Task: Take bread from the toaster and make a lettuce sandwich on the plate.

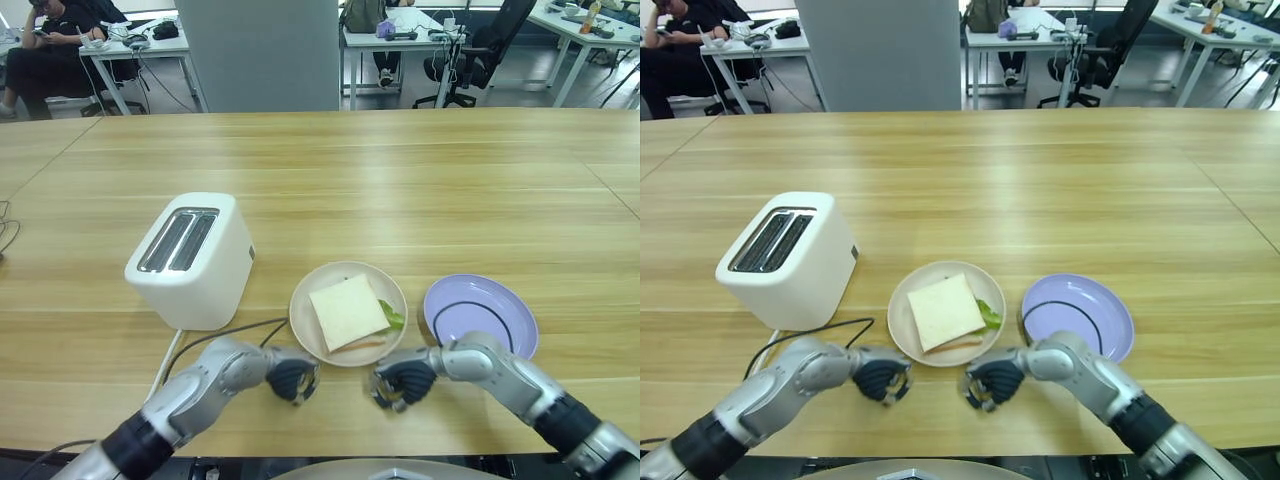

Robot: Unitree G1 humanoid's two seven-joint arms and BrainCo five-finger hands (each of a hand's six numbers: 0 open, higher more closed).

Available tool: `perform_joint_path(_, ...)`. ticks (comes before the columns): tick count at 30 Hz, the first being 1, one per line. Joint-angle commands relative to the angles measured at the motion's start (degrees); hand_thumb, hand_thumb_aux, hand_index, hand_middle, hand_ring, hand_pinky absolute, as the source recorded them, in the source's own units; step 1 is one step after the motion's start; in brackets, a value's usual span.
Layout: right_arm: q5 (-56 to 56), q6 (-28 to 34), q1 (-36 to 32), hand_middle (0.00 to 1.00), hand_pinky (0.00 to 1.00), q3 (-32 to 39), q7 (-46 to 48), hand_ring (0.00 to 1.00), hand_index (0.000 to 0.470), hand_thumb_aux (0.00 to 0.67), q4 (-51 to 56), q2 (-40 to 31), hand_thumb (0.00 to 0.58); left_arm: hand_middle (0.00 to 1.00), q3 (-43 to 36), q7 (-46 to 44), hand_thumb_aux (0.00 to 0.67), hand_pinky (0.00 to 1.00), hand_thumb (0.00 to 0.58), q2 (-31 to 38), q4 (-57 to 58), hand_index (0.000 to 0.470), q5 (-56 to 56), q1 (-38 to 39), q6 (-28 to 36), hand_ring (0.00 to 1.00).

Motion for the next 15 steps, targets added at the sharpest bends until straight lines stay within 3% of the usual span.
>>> perform_joint_path(1, -14.6, 3.5, -9.7, 1.00, 1.00, 2.5, -17.1, 1.00, 0.460, 0.670, 15.5, 5.6, 0.580, 1.00, -3.7, 13.7, 0.670, 1.00, 0.580, -4.9, 20.0, 0.460, 13.4, -9.5, 1.4, 1.00)
perform_joint_path(5, -22.5, 6.3, -20.2, 1.00, 1.00, 3.6, -36.5, 1.00, 0.460, 0.670, 29.4, 11.1, 0.580, 1.00, -2.4, 30.2, 0.670, 1.00, 0.580, -7.8, 29.9, 0.460, 21.5, -18.6, 5.0, 1.00)
perform_joint_path(6, -22.9, 6.0, -21.4, 1.00, 1.00, 3.4, -39.0, 1.00, 0.460, 0.670, 30.7, 11.6, 0.580, 0.03, -1.6, 32.1, 0.499, 0.03, 0.542, -7.9, 29.5, 0.343, 21.8, -18.9, 5.3, 0.03)
perform_joint_path(7, -22.5, 5.4, -22.0, 1.00, 1.00, 2.8, -40.3, 1.00, 0.460, 0.670, 30.9, 11.8, 0.580, 0.03, -0.6, 33.3, 0.499, 0.03, 0.542, -7.8, 28.1, 0.343, 21.4, -18.7, 5.4, 0.03)
perform_joint_path(8, -22.1, 4.8, -22.3, 0.97, 0.97, 2.3, -41.4, 0.97, 0.460, 0.670, 30.6, 11.7, 0.580, 0.00, 0.3, 34.1, 0.449, 0.00, 0.517, -7.5, 26.4, 0.308, 21.3, -18.3, 5.5, 0.00)
perform_joint_path(9, -21.8, 4.3, -22.2, 0.56, 0.56, 1.7, -42.4, 0.56, 0.368, 0.536, 29.6, 11.3, 0.557, 0.00, 1.0, 34.8, 0.000, 0.00, 0.000, -6.7, 24.3, 0.000, 21.4, -17.7, 5.2, 0.00)
perform_joint_path(10, -20.9, 3.6, -21.6, 0.29, 0.29, 0.9, -42.7, 0.29, 0.251, 0.365, 27.8, 10.5, 0.460, 0.00, 2.5, 35.1, 0.000, 0.00, 0.000, -6.1, 21.2, 0.000, 20.4, -16.0, 5.2, 0.00)
perform_joint_path(12, -19.8, 2.8, -20.3, 0.29, 0.29, -0.4, -42.8, 0.29, 0.251, 0.365, 24.9, 9.2, 0.460, 0.00, 4.6, 35.4, 0.000, 0.00, 0.000, -5.2, 16.8, 0.000, 19.3, -13.3, 5.1, 0.00)
perform_joint_path(13, -18.9, 2.2, -18.6, 0.00, 0.00, -1.5, -42.7, 0.00, 0.000, 0.000, 21.6, 7.9, 0.000, 0.00, 6.3, 36.2, 0.000, 0.00, 0.000, -4.7, 13.3, 0.000, 18.6, -10.7, 5.0, 0.00)
perform_joint_path(15, -17.5, 1.5, -15.8, 0.00, 0.00, -3.3, -42.4, 0.00, 0.000, 0.000, 16.7, 6.2, 0.000, 0.00, 8.8, 37.3, 0.000, 0.00, 0.000, -4.3, 8.5, 0.000, 17.3, -7.0, 4.6, 0.00)
